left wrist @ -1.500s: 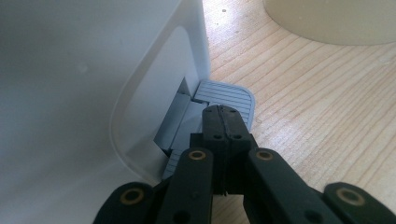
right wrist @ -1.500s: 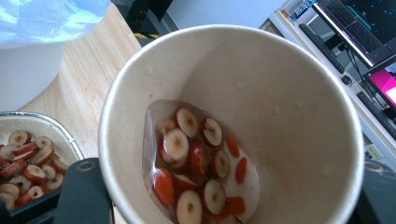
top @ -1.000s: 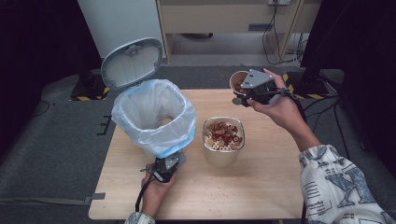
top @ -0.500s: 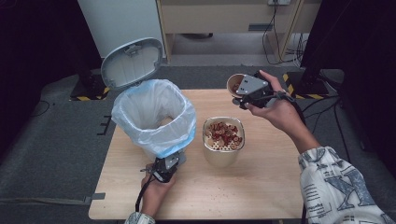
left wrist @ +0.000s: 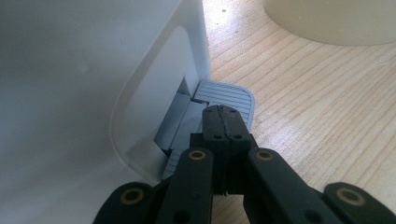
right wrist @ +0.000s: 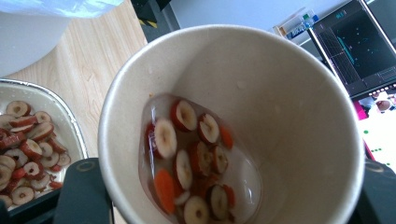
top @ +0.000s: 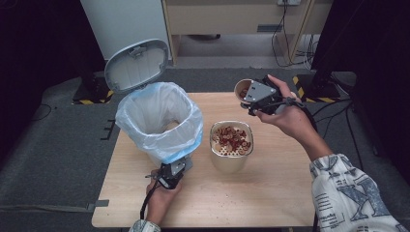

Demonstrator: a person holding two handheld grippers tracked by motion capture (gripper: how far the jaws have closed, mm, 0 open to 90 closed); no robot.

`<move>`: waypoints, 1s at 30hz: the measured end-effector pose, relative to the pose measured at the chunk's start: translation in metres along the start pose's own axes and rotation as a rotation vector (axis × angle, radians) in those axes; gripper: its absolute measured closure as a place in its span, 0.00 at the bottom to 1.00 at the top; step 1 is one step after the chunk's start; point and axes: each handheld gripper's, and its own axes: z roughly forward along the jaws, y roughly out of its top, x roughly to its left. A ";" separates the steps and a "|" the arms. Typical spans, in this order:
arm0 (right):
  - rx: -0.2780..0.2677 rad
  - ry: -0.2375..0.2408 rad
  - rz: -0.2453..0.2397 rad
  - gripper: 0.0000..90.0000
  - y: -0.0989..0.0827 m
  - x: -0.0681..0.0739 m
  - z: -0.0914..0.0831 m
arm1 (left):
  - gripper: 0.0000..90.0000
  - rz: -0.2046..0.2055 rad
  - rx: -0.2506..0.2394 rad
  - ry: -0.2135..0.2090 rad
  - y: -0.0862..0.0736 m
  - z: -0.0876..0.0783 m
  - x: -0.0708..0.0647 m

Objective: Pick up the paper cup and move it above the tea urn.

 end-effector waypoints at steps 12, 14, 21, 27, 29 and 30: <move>0.003 0.001 -0.023 0.36 0.003 0.005 0.000 | 0.99 0.001 0.000 0.000 0.000 0.000 0.000; 0.005 -0.002 -0.034 0.36 0.004 0.005 0.000 | 0.99 0.001 0.000 0.000 0.000 0.000 0.000; 0.024 -0.009 -0.076 0.36 0.002 0.008 0.002 | 0.99 0.000 0.000 0.000 0.000 0.000 0.000; 0.019 -0.006 -0.079 0.36 0.002 0.008 0.002 | 0.99 0.001 0.000 0.000 0.000 0.000 0.000; 0.017 -0.005 -0.080 0.36 0.002 0.009 0.002 | 0.99 0.001 0.000 0.000 0.000 0.000 0.000; 0.017 -0.005 -0.080 0.36 0.002 0.009 0.002 | 0.99 0.001 0.000 0.000 0.000 0.000 0.000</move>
